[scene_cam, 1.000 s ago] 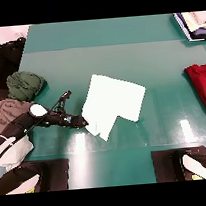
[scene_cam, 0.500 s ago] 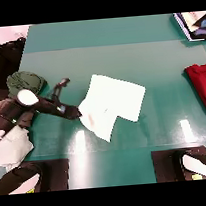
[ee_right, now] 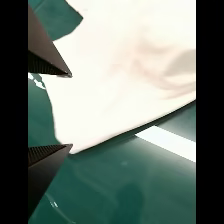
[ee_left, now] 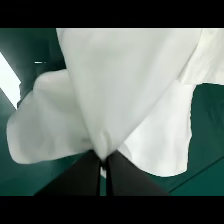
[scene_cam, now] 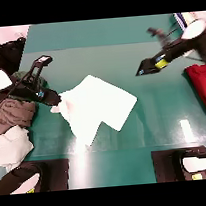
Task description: Fold the shirts.
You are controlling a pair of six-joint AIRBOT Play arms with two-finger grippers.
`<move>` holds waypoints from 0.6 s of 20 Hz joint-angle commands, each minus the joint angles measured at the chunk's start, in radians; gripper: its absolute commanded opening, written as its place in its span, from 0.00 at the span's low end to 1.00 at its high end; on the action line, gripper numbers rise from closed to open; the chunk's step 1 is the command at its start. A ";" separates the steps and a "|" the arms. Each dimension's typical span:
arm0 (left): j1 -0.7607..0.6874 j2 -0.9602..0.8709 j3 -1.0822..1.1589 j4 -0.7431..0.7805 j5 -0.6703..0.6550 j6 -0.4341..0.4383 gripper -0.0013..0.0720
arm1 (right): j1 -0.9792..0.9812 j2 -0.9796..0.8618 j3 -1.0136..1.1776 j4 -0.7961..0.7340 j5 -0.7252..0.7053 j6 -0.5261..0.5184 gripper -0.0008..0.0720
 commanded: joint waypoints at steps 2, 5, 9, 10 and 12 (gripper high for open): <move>0.002 0.002 0.018 0.028 -0.009 -0.028 0.05 | 0.117 -0.190 -0.005 0.001 -0.089 -0.070 0.68; 0.002 0.002 0.018 0.028 -0.003 -0.030 0.05 | 0.163 -0.293 0.059 -0.002 -0.082 -0.070 0.68; 0.002 0.002 0.018 0.027 -0.008 -0.056 0.05 | 0.184 -0.373 0.139 -0.002 -0.085 -0.069 0.67; 0.002 0.002 0.018 0.027 -0.009 -0.056 0.05 | 0.184 -0.386 0.151 -0.003 -0.085 -0.069 0.66; 0.002 0.002 0.018 0.024 -0.009 -0.057 0.05 | 0.184 -0.401 0.156 -0.002 -0.080 -0.068 0.65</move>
